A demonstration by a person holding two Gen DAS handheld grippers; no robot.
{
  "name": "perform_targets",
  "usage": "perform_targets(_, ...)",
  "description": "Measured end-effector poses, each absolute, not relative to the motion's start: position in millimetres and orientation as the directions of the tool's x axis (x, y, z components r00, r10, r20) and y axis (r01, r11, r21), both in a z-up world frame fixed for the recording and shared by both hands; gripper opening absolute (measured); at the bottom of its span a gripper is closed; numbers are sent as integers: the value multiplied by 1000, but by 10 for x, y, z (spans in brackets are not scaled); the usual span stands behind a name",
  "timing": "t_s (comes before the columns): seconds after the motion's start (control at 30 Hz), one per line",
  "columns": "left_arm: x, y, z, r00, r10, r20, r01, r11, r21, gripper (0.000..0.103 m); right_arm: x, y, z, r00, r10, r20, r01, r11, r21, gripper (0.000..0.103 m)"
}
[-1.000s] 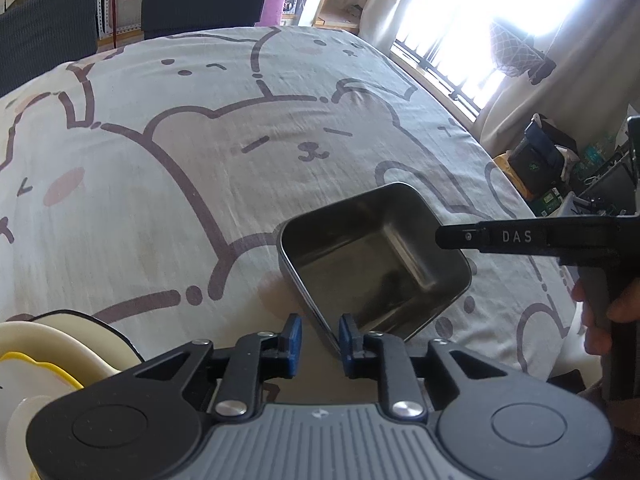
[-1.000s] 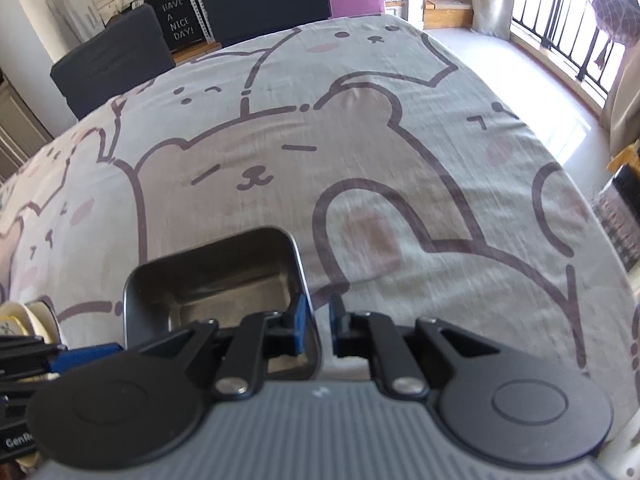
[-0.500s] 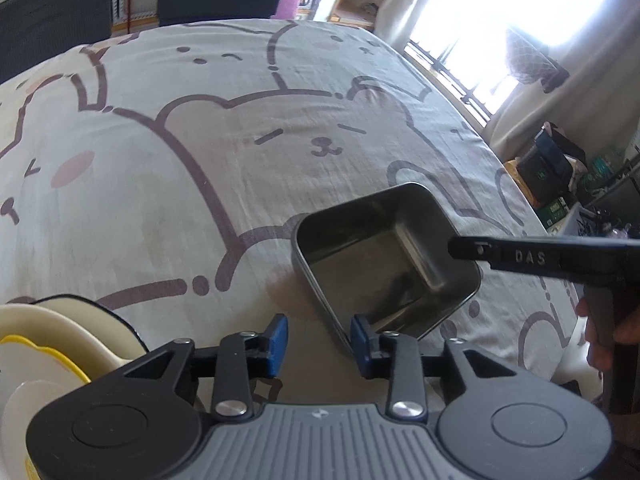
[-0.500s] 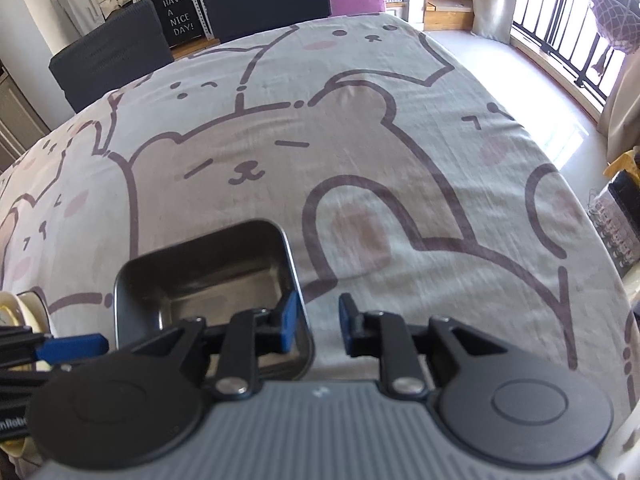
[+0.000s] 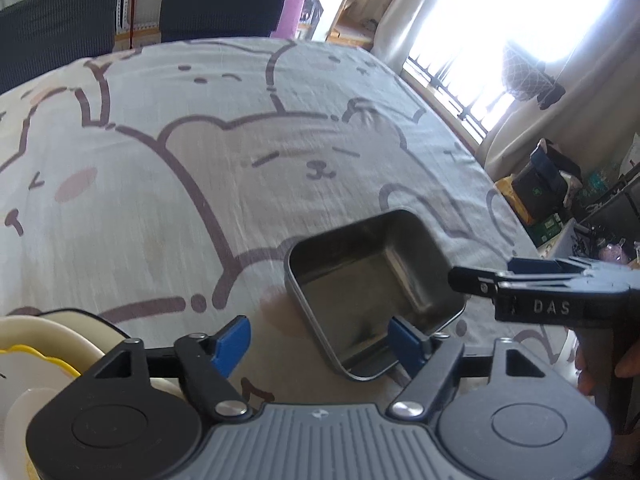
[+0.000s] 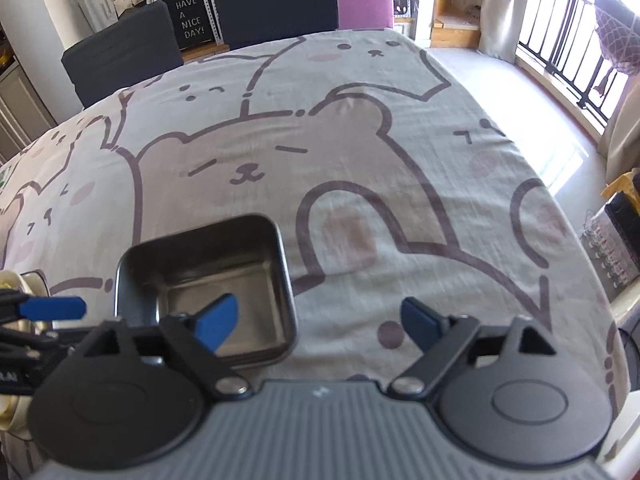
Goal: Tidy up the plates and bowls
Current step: 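Lower the small tray onto the tablecloth beside the plates and open both grippers, then move both grippers to the round steel bowl beside the red can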
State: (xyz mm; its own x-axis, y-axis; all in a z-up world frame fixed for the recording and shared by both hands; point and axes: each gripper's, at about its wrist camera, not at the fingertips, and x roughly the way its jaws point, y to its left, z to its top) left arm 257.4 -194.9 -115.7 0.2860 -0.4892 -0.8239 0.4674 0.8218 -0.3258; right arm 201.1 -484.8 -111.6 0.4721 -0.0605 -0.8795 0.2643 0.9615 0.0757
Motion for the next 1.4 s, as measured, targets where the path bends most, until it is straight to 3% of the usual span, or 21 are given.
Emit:
perform_targets(0.07, 2577, -1918, -1097, 307, -496, -812, 471, 821, -324, 89, 1977, -4862, -1070, 487, -71, -871, 269, 960, 72, 102)
perform_targets(0.13, 2586, -1864, -1040, 330, -497, -803, 467, 825, -319, 92, 1937, -4871, -1007, 510, -82, -856, 278, 958, 75, 102)
perform_targets(0.53, 2634, -1013, -701, 499, -428, -754, 346, 896, -279, 99, 1948, -4615, -636, 649, -114, -752, 257, 964, 75, 103)
perform_targets(0.9, 2611, 198, -556, 623, -283, -729, 114, 955, -274, 103, 2316, -3652, -402, 739, 39, -672, 70, 989, 134, 103)
perform_targets(1.4, 2616, 1743, -758, 634, -5, -773, -235, 951, -200, 103, 2995, -1982, -478, 700, 316, -641, -165, 944, 285, 103)
